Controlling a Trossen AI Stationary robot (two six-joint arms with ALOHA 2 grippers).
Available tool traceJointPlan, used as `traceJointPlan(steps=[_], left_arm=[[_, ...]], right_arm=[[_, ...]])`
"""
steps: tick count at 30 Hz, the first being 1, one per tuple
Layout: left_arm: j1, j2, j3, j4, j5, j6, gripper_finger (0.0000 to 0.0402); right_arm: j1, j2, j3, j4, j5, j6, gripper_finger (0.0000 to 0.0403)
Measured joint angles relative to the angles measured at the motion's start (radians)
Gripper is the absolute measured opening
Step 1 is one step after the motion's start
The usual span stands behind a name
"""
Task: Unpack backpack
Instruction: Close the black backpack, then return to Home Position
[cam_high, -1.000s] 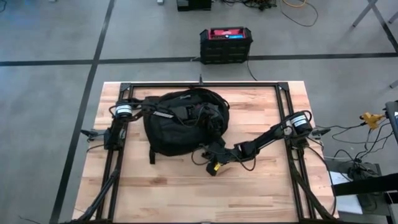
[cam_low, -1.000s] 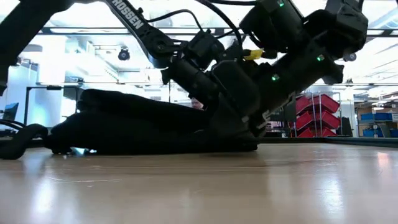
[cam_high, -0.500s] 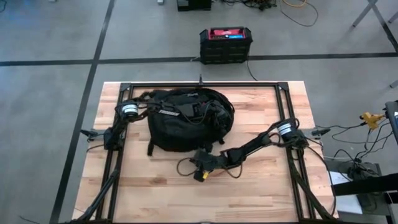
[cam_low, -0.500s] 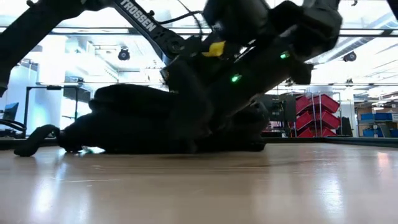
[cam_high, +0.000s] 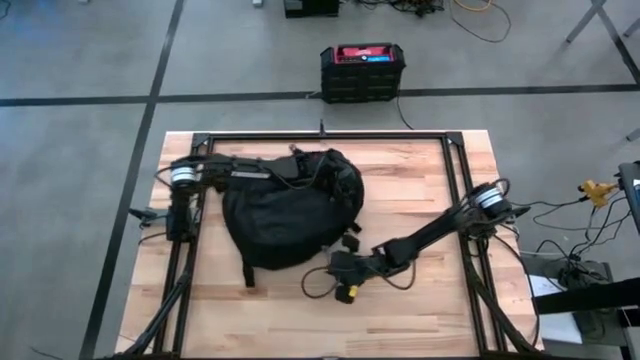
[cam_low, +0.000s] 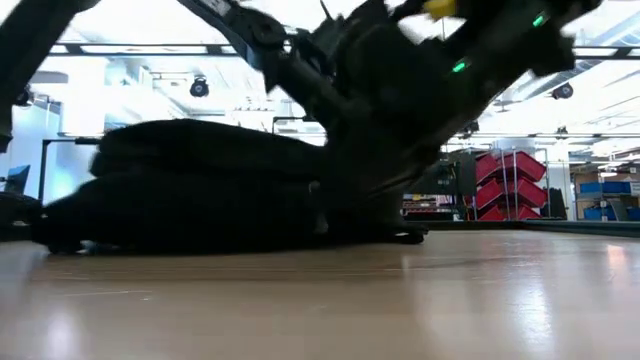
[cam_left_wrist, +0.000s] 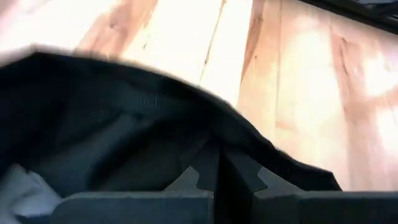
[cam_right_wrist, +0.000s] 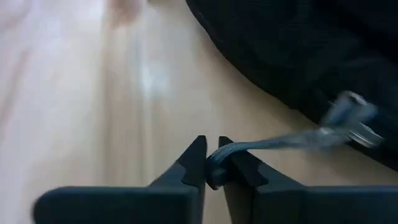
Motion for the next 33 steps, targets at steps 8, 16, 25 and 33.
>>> traceJointPlan(steps=[8,16,25,33], left_arm=[[-0.077,-0.23,-0.006,-0.134,0.023,0.043,0.0],[-0.175,-0.481,-0.006,-0.246,-0.11,0.006,0.0],[-0.2,-0.655,-0.004,-0.22,-0.11,-0.024,0.0],[-0.2,-0.722,-0.037,-0.261,-0.103,0.002,0.0]], right_arm=[[0.005,-0.178,-0.025,-0.253,0.001,-0.039,0.0159],[0.004,-0.393,-0.023,-0.503,0.007,-0.137,0.025],[-0.002,-0.529,-0.024,-0.526,0.005,-0.257,0.0295],[-0.026,-0.646,-0.026,-0.764,0.004,-0.509,0.0313]])
